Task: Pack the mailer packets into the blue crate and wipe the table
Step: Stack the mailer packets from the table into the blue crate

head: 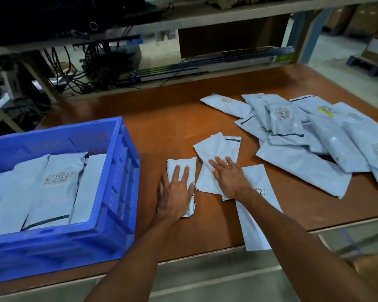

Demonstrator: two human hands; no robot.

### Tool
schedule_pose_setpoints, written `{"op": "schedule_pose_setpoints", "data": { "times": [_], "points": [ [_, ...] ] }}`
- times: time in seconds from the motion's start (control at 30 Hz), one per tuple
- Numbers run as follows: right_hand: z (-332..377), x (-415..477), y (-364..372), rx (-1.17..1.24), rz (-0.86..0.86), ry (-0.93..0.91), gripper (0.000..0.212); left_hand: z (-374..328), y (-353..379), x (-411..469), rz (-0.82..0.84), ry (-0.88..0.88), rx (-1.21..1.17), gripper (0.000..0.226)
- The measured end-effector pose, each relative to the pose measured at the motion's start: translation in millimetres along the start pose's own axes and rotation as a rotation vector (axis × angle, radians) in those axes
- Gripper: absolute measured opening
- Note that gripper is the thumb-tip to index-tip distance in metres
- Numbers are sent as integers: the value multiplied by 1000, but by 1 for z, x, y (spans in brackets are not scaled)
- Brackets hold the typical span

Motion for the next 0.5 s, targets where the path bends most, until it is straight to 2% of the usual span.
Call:
{"op": "schedule_pose_setpoints", "data": {
  "times": [0.13, 0.23, 0.33, 0.5],
  "points": [
    [-1, 2, -2, 7, -10, 31, 48, -3, 6, 3, 103, 1, 38, 56],
    [4, -5, -19, 55, -115, 76, 49, 8, -8, 4, 93, -12, 45, 58],
    [32, -14, -64, 135, -287, 33, 49, 3, -65, 1, 5, -20, -45, 59],
    [125, -23, -157, 223, -515, -123, 49, 18, -197, -17, -276, 28, -132, 56]
  ]
}}
Point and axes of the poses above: each hand's wrist, its own x-axis towards the middle knuckle, its own y-axis out of the palm, z = x × y, the point moved 9 cm from there along x, towards the middle knuckle, and after that the axes turned 1 degree about -y, right-handed, at the moved point
